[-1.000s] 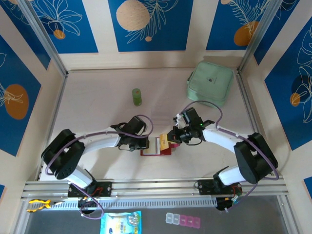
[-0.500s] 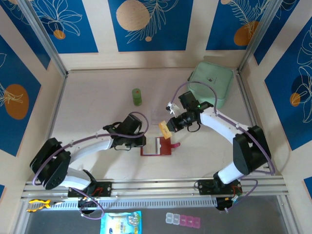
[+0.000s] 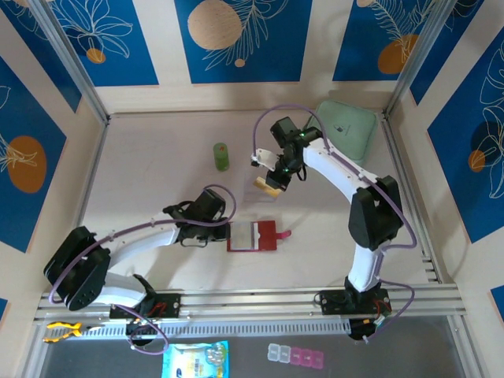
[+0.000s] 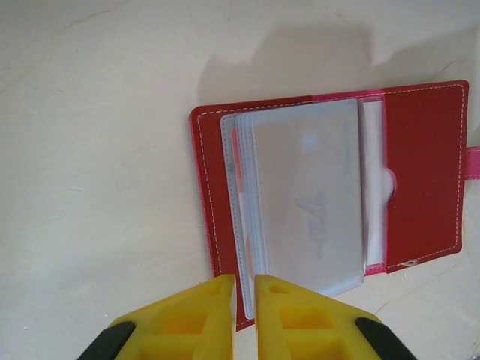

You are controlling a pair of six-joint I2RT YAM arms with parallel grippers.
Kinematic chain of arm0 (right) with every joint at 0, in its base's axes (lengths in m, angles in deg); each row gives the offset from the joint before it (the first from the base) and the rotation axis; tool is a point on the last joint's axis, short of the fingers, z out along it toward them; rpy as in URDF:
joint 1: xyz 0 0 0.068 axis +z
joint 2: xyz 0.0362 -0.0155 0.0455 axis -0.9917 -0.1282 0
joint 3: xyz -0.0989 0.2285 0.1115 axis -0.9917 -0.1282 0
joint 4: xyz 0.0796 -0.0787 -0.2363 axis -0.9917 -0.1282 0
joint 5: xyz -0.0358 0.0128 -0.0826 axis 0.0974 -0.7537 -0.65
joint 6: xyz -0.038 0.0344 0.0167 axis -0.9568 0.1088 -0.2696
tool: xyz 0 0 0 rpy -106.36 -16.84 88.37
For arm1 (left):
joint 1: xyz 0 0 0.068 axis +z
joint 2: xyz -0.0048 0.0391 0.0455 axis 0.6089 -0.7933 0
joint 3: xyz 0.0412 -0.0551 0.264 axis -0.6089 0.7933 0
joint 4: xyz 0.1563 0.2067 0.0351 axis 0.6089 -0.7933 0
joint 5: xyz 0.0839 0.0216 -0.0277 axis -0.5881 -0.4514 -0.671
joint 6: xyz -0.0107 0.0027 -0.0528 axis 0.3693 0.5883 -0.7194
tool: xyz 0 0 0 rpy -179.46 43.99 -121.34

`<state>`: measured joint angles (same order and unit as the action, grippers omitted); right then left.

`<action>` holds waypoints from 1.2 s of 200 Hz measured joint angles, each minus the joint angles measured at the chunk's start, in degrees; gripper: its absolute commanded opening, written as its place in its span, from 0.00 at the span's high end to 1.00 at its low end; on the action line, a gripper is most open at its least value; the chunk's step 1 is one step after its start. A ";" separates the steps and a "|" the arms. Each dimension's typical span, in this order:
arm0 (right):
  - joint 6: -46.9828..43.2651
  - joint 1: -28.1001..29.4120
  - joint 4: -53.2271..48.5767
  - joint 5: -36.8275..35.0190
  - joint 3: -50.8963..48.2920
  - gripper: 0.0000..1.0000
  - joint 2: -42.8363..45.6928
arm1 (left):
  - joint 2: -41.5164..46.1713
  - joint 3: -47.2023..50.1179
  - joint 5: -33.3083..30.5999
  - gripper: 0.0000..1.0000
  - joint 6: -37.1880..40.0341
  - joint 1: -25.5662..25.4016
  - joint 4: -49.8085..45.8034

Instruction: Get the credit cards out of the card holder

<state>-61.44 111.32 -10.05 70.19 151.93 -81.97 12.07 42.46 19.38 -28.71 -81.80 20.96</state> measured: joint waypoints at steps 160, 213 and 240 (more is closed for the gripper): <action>-13.29 1.68 -13.00 -2.43 20.63 1.00 -17.94 | 2.43 2.54 -0.68 0.85 0.85 1.53 -0.83; -14.53 1.68 -14.49 -1.31 21.14 1.00 -19.63 | 3.41 2.97 -1.01 0.85 0.85 1.92 -0.85; -14.53 1.68 -14.53 -0.68 21.09 1.00 -20.46 | 3.43 2.97 -1.01 0.85 0.85 1.92 -0.85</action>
<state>-75.97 113.00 -24.59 69.51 173.02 -102.42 15.50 45.43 18.37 -27.86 -79.88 20.11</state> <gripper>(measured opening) 0.051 0.147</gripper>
